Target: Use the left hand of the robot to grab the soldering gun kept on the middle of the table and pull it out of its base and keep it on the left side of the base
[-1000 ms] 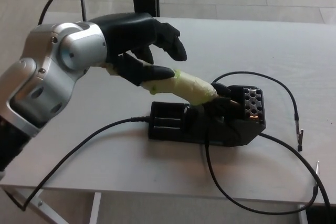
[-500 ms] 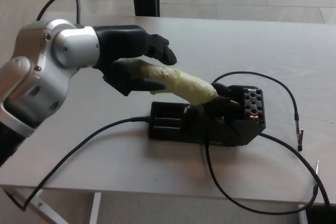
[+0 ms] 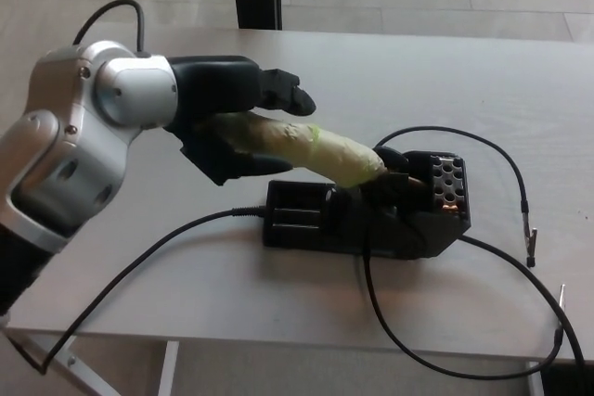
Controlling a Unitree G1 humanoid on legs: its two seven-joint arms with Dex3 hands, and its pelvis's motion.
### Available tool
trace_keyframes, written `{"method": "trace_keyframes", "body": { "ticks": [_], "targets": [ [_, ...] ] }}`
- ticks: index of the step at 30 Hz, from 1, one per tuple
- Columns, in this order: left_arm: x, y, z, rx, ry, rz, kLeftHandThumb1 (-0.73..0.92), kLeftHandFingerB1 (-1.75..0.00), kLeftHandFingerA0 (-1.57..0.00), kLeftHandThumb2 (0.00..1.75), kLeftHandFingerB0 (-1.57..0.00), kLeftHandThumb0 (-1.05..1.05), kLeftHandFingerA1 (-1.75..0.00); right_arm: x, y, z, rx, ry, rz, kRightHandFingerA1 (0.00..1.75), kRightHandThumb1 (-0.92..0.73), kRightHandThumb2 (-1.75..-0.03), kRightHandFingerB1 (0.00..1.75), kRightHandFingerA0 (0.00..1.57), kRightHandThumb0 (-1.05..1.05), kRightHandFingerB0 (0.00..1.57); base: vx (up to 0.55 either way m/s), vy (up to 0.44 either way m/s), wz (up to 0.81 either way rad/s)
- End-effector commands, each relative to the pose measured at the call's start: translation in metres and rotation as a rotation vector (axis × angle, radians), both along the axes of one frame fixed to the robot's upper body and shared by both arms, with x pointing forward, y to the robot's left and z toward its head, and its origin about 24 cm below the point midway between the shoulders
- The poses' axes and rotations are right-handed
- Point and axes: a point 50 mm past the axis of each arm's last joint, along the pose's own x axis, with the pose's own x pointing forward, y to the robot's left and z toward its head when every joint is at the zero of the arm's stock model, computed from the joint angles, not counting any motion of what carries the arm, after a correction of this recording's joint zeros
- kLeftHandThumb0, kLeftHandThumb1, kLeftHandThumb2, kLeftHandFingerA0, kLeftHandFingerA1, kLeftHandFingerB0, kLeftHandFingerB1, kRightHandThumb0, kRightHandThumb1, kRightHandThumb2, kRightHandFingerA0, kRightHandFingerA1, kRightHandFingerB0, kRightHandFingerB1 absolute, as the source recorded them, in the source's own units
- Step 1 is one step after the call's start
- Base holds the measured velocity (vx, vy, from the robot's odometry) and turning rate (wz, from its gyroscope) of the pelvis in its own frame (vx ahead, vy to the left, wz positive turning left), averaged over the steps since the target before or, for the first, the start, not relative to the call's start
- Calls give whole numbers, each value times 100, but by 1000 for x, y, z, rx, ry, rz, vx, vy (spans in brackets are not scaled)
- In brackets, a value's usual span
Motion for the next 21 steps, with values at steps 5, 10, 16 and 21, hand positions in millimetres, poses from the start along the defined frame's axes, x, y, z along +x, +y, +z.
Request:
{"method": "trace_keyframes", "body": {
  "ticks": [5, 10, 16, 21],
  "targets": [
    [-6, -2, -13, -35, -97, 42, 70, -44, -111, 64, -25, -26, -140, 3, -7, 12, -35, -19, -3, 108, -58, -99, 152, 118, -105, 23, 0, 0, 0],
    [-9, -1, -16, -139, -286, 10, 57, -93, -106, 108, -102, -1, -151, 3, -6, 12, -29, -26, -7, 107, -57, -100, 154, 124, -105, 25, 0, 0, 0],
    [-11, 2, -21, -98, -342, -41, 52, -161, -96, 113, -83, -14, -175, 3, -6, 11, -34, -18, -15, 103, -53, -108, 155, 124, -105, 26, 0, 0, 0],
    [-11, 8, -27, -31, -323, -46, 49, -162, -95, 117, -78, -13, -175, 3, -8, 14, -44, -20, -2, 100, -55, -106, 153, 128, -105, 29, 0, 0, 0]
  ]
}}
